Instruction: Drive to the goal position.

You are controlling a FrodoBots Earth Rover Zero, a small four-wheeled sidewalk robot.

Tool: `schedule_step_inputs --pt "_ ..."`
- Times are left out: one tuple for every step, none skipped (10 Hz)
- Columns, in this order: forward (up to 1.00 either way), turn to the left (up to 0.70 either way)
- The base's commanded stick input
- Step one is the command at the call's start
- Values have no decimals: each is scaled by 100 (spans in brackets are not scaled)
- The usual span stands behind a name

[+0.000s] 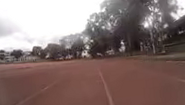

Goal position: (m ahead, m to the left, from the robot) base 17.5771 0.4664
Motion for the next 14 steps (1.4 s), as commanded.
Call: schedule_step_inputs --pt "67 0" --pt "67 0" --pt "67 0" --pt "67 0" --pt "67 0" --pt "67 0" --pt "67 0" --pt "67 0" --pt "67 0" --pt "67 0" --pt "67 0" --pt "67 0" --pt "67 0" --pt "67 0"
